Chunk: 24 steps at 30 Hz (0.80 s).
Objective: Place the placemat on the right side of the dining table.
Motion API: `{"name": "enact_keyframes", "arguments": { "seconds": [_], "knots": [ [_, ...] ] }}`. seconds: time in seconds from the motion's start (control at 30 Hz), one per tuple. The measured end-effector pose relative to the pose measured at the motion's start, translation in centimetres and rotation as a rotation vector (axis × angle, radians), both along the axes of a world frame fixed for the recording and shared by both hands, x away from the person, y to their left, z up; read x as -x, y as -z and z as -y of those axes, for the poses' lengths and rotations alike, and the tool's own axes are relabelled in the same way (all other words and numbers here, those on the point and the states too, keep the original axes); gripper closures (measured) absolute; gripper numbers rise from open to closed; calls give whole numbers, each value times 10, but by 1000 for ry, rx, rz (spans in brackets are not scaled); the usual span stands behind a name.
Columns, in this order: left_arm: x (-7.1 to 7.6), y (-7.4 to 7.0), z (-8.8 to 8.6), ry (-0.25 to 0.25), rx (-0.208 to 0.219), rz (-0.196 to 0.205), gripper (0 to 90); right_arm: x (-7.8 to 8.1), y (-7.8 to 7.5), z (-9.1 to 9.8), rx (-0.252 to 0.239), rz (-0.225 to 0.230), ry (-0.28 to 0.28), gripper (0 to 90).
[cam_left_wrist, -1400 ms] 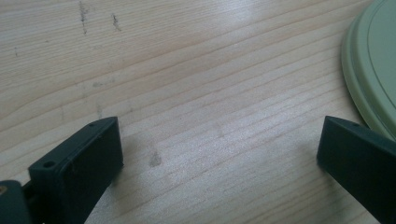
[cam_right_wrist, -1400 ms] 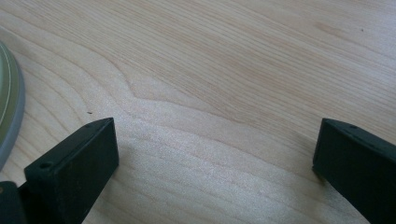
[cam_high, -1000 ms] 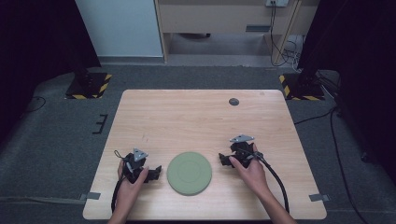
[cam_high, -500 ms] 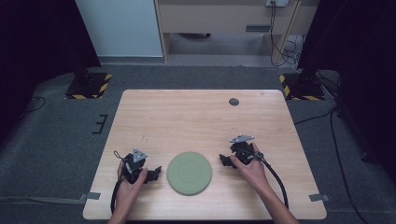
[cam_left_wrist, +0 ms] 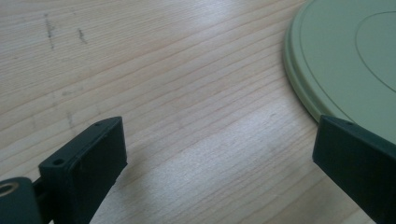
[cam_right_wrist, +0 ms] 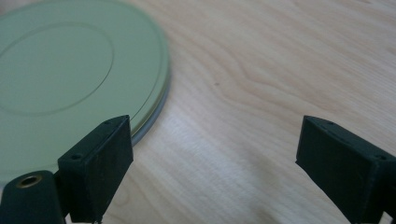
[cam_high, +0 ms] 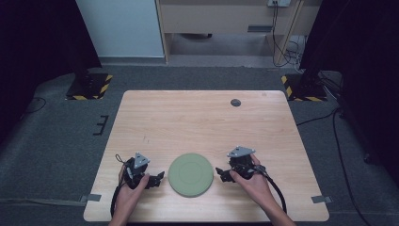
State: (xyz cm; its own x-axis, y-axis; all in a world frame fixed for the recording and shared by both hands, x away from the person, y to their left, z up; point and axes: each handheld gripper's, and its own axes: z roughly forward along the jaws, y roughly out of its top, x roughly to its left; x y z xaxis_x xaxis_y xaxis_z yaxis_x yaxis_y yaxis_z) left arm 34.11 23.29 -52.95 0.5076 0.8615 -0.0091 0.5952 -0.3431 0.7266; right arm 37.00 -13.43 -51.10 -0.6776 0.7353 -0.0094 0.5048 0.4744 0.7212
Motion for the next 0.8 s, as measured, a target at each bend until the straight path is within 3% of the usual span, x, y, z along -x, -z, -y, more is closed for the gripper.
{"name": "enact_keyframes", "arguments": {
  "seconds": [0.1,0.27,0.43,0.53,0.8],
  "knots": [
    [3,-1,2,19,-1,3,24,5,7,-7,32,-11,-25,94],
    [6,-1,5,48,6,-11,23,10,11,-12,21,-33,-48,88],
    [8,-1,13,77,10,-30,31,13,10,-20,-30,-46,-76,76],
    [9,-1,16,80,12,-35,29,15,11,-23,-7,-31,-91,82],
    [10,-1,19,89,22,-43,26,21,11,-22,25,-44,-103,93]
  ]
}}
